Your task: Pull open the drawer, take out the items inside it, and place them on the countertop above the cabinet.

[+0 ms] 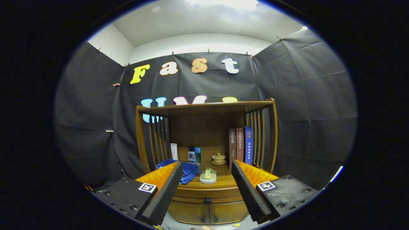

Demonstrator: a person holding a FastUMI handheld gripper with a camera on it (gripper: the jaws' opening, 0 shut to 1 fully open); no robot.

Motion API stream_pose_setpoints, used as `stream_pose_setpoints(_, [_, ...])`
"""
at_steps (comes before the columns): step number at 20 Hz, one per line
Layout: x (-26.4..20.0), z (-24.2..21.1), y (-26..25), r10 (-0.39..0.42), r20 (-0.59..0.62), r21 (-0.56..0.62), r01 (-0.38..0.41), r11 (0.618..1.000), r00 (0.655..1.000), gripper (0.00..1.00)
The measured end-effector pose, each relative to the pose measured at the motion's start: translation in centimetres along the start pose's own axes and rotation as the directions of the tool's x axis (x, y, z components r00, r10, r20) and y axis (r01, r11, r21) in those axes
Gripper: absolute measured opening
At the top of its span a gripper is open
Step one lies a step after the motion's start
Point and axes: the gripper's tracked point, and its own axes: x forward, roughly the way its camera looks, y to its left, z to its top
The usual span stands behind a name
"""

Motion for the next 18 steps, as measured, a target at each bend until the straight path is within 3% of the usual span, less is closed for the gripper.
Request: stream_pose_setpoints(18, [-2.4,0.4,0.1,0.017,-0.022,-0.039,-0.018,0.999,1.0,0.98])
